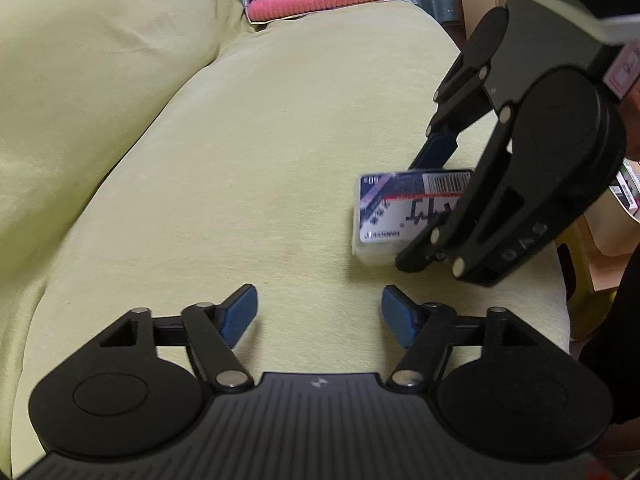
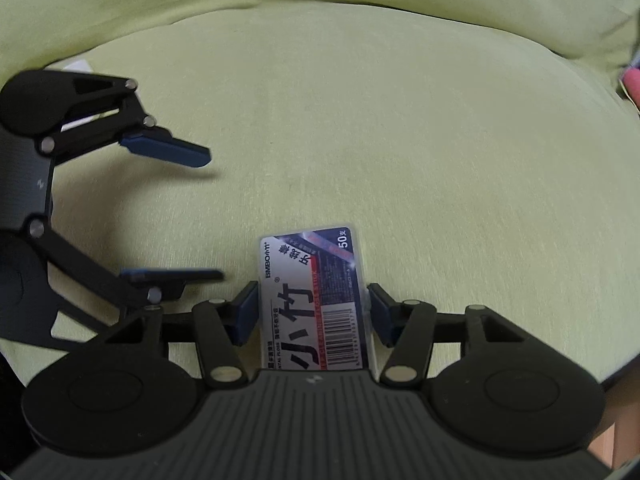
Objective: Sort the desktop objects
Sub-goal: 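Carry the floss-pick box with the right gripper over the white basin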
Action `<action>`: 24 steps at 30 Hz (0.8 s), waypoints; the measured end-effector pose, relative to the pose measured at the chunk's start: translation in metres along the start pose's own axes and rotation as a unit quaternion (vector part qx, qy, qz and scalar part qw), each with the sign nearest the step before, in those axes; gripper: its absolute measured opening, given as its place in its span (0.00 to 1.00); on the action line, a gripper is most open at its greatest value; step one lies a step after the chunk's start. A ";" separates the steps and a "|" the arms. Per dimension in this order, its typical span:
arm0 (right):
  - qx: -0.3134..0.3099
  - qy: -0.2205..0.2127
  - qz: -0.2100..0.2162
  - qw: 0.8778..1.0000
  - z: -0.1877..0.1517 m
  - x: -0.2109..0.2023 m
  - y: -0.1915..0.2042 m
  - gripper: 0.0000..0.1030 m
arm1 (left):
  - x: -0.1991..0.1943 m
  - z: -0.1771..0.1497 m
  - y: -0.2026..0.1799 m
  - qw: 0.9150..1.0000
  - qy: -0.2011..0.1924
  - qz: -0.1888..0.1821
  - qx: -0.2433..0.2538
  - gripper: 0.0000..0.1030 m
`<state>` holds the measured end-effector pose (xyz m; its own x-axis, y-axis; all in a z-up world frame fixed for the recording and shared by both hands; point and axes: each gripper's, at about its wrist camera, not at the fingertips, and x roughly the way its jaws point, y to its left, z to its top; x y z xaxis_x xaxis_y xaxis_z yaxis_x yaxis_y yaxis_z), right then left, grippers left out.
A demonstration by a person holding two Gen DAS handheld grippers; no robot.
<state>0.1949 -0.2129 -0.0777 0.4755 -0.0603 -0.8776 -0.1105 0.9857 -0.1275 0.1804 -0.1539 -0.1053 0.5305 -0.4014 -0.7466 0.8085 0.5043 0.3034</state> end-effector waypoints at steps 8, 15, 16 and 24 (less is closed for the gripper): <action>0.111 -0.028 0.025 0.993 -0.019 -0.030 -0.019 0.51 | -0.004 0.005 -0.028 0.999 0.009 -0.029 0.034 0.72; 0.160 -0.064 0.052 0.984 -0.032 -0.089 -0.029 0.51 | -0.025 0.015 -0.059 0.995 -0.029 -0.065 0.066 0.72; 0.165 -0.068 0.057 0.982 -0.034 -0.097 -0.029 0.51 | -0.030 0.016 -0.062 0.994 -0.038 -0.072 0.069 0.72; 0.188 -0.071 0.089 0.976 -0.069 -0.143 -0.030 0.51 | -0.073 0.025 -0.086 0.983 -0.105 -0.119 0.090 0.60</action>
<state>0.0698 -0.2447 0.0200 0.5969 0.1127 -0.7943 0.1132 0.9684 0.2224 0.0790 -0.1869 -0.0624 0.3462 -0.6507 -0.6759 0.9382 0.2414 0.2481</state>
